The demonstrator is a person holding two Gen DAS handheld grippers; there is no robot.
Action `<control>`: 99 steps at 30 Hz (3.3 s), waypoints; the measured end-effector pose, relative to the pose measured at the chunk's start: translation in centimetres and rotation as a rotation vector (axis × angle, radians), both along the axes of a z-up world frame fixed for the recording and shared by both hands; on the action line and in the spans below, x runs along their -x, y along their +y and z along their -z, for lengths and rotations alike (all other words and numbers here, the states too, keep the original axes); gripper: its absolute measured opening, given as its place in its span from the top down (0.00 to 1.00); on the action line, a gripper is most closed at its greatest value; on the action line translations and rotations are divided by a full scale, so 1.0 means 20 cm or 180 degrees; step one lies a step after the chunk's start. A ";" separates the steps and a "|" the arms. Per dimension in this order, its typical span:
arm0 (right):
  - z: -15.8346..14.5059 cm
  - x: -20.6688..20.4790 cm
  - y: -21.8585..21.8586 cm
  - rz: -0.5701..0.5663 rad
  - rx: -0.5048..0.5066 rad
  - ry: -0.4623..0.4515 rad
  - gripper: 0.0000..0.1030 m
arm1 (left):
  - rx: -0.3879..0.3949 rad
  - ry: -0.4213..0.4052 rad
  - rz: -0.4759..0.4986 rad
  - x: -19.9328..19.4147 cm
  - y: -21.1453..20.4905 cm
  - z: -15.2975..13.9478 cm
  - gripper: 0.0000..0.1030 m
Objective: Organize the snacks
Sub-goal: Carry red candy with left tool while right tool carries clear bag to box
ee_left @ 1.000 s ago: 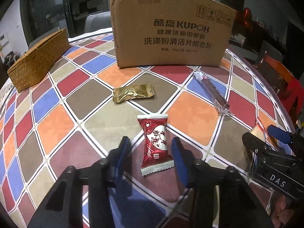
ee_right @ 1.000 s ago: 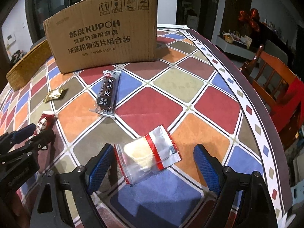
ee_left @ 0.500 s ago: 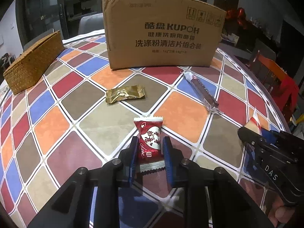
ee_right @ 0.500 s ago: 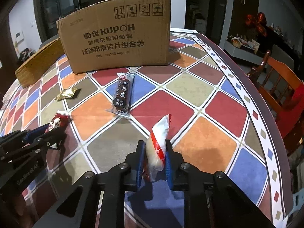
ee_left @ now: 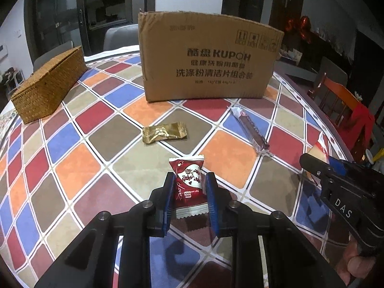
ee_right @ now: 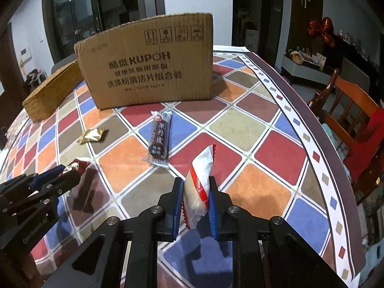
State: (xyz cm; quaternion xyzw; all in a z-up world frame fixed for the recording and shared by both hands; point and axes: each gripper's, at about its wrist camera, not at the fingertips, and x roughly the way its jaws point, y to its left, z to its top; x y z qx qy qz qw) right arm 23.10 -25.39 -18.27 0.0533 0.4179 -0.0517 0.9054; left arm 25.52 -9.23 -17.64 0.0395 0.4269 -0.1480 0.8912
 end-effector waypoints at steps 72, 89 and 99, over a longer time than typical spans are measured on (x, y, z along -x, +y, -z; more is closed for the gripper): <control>-0.77 -0.39 -0.03 -0.0139 0.0021 -0.0855 0.80 | 0.0213 -0.0615 -0.0004 -0.38 -0.05 -0.73 0.75; -0.79 -0.61 -0.05 -0.0177 0.0011 -0.0905 0.80 | 0.0192 -0.0670 0.0010 -0.61 -0.08 -0.75 0.75; -0.79 -0.72 -0.06 -0.0209 0.0018 -0.0897 0.80 | 0.0190 -0.0657 0.0017 -0.74 -0.11 -0.75 0.75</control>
